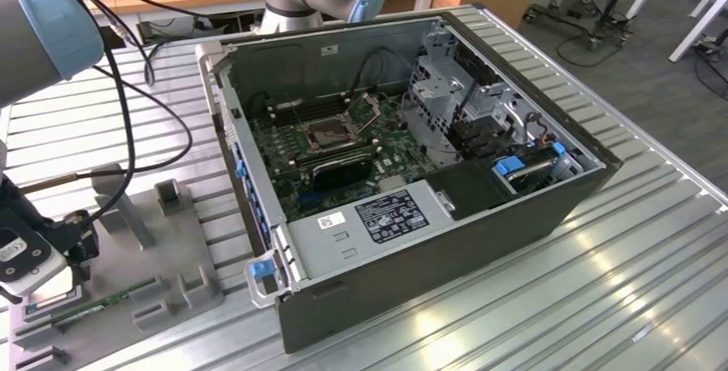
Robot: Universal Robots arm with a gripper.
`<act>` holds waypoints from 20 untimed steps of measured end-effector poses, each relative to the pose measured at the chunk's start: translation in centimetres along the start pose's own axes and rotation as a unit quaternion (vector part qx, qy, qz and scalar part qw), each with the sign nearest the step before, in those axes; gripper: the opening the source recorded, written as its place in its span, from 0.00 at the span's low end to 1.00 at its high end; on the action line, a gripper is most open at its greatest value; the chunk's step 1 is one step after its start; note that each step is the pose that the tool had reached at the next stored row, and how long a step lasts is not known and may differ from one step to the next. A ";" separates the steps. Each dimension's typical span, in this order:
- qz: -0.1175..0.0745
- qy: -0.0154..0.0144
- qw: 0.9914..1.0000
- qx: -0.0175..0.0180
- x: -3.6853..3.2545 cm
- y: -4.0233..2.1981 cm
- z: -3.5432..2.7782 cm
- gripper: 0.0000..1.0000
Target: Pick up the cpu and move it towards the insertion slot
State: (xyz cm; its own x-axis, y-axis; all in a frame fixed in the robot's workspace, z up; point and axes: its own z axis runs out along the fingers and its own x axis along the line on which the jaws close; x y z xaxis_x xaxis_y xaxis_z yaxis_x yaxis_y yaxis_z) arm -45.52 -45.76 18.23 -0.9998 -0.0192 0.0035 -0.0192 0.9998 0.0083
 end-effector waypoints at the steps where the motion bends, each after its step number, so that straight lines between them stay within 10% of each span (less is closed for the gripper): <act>1: 0.000 0.000 1.000 0.000 0.00 0.00 0.00 0.72; 20: 0.000 0.000 1.000 0.000 0.00 0.00 0.02 0.64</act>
State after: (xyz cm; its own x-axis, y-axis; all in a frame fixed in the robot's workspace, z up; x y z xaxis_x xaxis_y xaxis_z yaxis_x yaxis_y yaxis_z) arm -45.52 -45.76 18.21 -0.9998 -0.0192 0.0035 -0.0192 0.9998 0.0083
